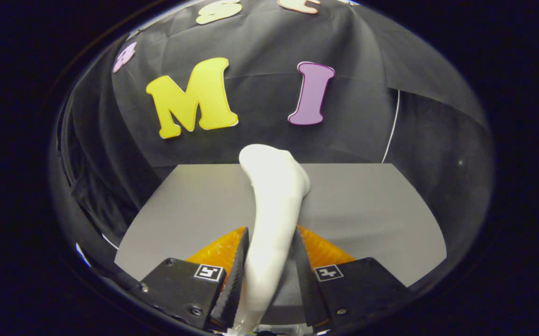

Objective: Iron the clothes twice with a garment steamer, once on the left side and once on the right side.

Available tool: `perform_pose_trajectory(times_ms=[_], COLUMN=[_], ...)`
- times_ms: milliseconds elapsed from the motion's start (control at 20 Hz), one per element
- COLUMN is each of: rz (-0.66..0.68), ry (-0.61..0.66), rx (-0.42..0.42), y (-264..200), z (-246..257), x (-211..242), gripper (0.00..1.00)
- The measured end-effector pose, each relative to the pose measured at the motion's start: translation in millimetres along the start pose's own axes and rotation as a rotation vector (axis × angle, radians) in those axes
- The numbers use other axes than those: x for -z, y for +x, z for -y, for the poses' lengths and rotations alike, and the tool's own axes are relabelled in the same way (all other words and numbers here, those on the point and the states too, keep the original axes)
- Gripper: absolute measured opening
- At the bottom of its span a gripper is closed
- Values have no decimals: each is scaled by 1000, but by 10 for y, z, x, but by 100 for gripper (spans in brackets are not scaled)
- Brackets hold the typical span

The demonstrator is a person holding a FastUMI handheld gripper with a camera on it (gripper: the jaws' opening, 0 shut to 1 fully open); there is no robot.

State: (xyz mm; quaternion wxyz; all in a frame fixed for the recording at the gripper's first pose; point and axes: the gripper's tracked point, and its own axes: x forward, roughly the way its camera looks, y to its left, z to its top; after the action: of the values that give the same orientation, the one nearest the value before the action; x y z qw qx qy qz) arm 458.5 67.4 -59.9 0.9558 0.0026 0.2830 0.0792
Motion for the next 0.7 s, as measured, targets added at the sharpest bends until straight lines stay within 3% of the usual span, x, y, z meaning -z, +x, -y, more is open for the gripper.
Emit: perform_pose_trajectory(times_ms=[300,700], rz=[16,186], ry=[98,60], rx=[-37,-12], y=[-120,-955], z=[-112,-471], x=[-54,-288], gripper=[38,37])
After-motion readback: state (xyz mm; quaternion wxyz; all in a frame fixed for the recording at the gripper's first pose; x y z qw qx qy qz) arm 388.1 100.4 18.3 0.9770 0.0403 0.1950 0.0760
